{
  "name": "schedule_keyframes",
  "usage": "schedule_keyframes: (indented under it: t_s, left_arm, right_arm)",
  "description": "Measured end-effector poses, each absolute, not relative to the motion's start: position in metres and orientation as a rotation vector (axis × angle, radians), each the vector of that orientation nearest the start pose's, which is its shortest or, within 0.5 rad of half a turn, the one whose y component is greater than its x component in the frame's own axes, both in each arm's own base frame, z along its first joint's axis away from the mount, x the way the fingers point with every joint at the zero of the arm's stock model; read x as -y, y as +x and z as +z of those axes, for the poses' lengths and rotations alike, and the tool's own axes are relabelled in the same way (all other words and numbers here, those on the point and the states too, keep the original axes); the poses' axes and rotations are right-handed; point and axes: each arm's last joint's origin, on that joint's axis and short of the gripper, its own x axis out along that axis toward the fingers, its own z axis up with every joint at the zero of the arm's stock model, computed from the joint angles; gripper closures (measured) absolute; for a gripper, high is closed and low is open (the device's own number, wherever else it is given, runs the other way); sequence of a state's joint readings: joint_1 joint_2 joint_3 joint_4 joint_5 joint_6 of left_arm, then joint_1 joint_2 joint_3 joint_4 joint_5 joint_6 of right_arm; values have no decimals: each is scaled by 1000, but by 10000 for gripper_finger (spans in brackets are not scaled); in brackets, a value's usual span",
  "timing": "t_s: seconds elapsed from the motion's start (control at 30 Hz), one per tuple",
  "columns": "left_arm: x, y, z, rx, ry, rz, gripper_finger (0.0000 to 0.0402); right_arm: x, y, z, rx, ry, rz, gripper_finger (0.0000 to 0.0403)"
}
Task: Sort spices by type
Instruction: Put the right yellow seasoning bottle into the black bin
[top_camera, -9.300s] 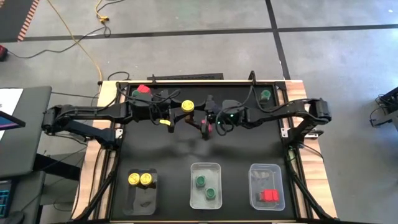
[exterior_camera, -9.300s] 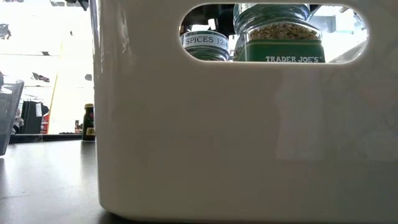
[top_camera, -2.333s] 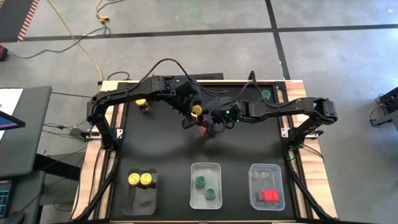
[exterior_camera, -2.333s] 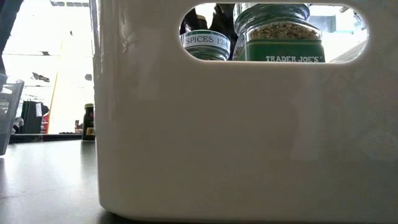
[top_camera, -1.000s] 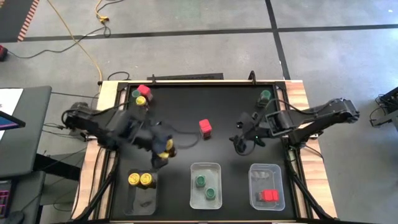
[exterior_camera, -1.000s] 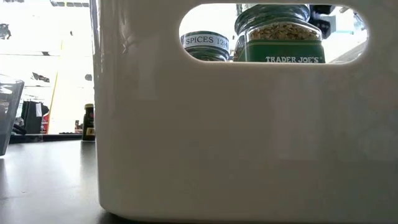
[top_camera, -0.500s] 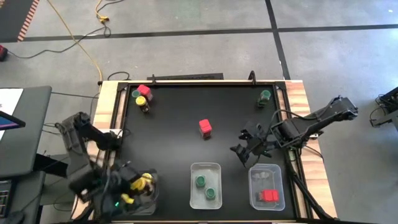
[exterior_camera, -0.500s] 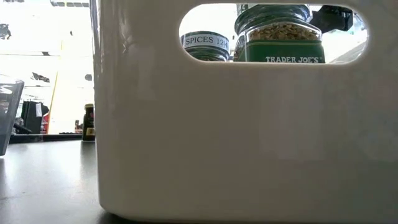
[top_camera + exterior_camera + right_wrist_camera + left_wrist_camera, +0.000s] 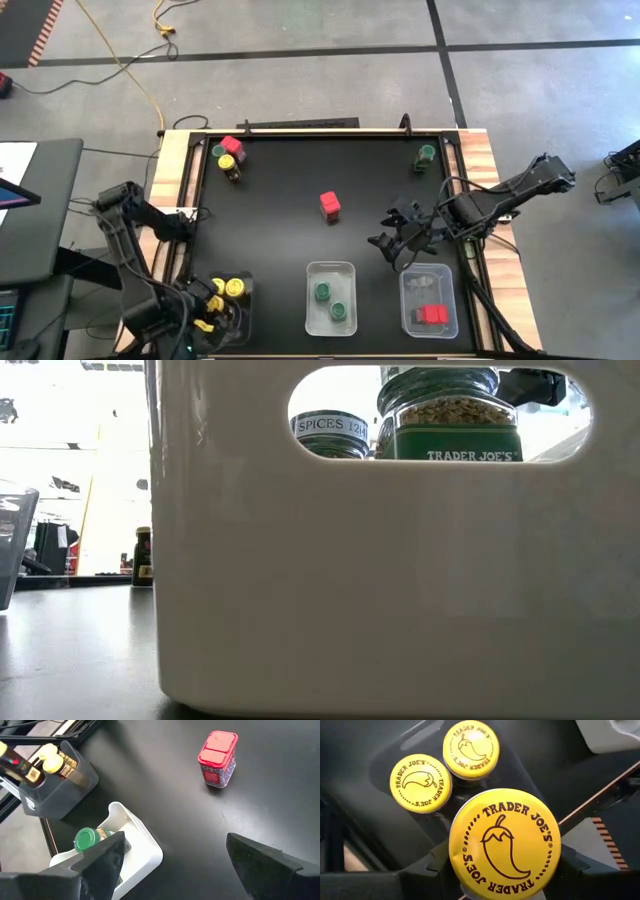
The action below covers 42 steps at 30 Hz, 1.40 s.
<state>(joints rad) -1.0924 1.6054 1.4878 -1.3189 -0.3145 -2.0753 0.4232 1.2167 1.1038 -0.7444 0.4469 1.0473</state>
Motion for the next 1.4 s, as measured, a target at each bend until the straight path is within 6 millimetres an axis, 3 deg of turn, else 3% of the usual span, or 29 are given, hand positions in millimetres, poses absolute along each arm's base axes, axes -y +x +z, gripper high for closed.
schedule_keyframes:
  t_s: [0.2, 0.43, 0.73, 1.0, 1.4]
  left_arm:
    - [258, 137, 280, -1128, -832, 642, 200]
    - [267, 136, 255, -1146, -814, 513, 200]
    - [268, 136, 252, -1159, -615, 358, 200]
    - [267, 136, 252, -1195, -324, 168, 200]
    - [273, 118, 230, -1215, -322, 126, 200]
  right_arm:
    - [-87, 224, 312, -669, 639, -415, 29]
    - [-87, 224, 312, -666, 654, -420, 29]
    - [-88, 226, 314, -646, 667, -408, 29]
    - [-88, 226, 314, -646, 667, -408, 29]
    - [-88, 226, 314, -646, 666, -408, 29]
